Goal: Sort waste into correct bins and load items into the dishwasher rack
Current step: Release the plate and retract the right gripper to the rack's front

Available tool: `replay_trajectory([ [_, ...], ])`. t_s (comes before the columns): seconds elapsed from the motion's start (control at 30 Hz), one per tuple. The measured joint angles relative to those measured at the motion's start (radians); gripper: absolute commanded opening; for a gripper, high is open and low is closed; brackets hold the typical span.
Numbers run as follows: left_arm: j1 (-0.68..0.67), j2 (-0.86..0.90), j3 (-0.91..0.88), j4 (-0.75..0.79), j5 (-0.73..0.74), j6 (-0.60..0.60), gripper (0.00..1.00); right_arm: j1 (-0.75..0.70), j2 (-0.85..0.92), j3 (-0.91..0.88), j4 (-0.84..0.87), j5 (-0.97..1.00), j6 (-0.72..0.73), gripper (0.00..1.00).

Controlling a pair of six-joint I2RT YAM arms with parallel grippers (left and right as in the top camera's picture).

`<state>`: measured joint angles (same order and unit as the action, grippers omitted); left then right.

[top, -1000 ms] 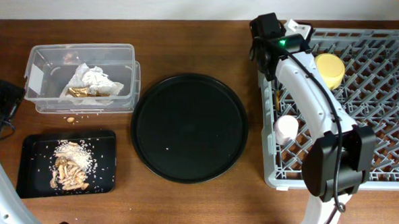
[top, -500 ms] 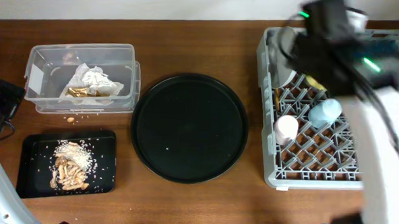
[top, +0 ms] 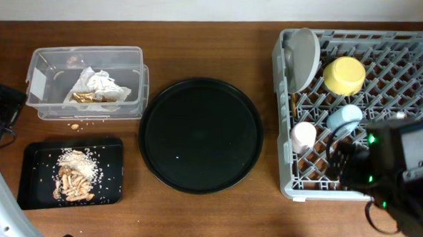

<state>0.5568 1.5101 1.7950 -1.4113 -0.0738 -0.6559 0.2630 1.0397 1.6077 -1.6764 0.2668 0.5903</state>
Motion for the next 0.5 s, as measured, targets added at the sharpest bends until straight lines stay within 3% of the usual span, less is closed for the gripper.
replay_trajectory([
  [0.2,0.0,0.0,0.0,0.0,0.0,0.0,0.99,0.0,-0.04,-0.114,-0.016,-0.026,0.005,0.99],
  [0.5,0.0,0.0,0.0,0.0,0.0,0.0,0.99,0.0,0.036,-0.123,-0.013,-0.029,0.007,0.99],
])
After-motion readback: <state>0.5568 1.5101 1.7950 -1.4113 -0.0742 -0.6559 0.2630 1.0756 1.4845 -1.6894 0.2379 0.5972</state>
